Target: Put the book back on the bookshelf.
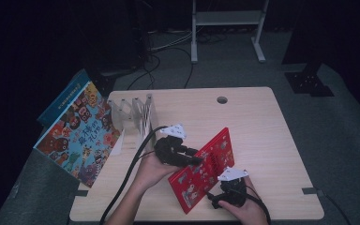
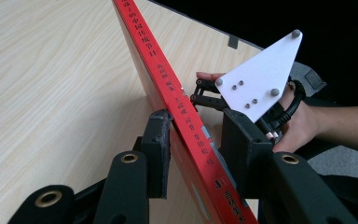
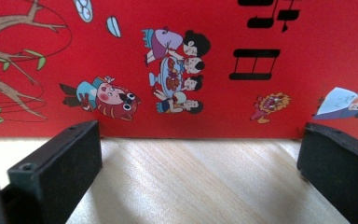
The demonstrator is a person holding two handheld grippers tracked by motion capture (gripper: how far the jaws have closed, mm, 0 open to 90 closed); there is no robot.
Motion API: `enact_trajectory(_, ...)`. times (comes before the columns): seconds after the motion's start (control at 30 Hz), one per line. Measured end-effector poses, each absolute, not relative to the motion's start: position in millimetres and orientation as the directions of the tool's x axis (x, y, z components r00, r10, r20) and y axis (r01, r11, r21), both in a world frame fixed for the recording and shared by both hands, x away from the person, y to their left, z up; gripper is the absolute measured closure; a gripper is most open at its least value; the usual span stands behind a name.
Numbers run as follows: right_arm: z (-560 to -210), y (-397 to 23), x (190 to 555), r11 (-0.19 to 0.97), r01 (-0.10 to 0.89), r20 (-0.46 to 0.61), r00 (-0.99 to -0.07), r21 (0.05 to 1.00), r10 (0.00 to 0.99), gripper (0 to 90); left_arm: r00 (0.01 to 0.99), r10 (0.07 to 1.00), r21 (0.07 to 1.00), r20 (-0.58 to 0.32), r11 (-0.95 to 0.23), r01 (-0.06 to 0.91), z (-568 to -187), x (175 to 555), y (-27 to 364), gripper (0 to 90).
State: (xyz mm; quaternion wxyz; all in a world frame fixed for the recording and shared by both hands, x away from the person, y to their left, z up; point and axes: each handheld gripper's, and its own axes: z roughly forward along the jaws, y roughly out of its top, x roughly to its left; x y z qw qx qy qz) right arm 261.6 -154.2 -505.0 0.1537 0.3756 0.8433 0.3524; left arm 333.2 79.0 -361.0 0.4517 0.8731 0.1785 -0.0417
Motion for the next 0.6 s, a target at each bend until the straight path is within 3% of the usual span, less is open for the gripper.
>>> enact_trajectory(0.33, -505, -155, 262, 0.47, 0.521, 0.008, -0.676, 0.712, 0.737, 0.7, 0.933, 0.318, 0.751, -0.17, -0.571, 0.331, -358, 335, 80, 67.2)
enact_trajectory(0.43, -503, -161, 262, 0.464, 0.504, 0.003, -0.68, 0.729, 0.733, 13.9, 0.929, 0.338, 0.744, -0.148, -0.58, 0.33, -357, 337, 83, 69.7)
enact_trajectory(0.6, -497, -177, 267, 0.454, 0.485, 0.005, -0.688, 0.748, 0.726, 18.0, 0.937, 0.313, 0.739, -0.156, -0.593, 0.321, -352, 342, 91, 74.8)
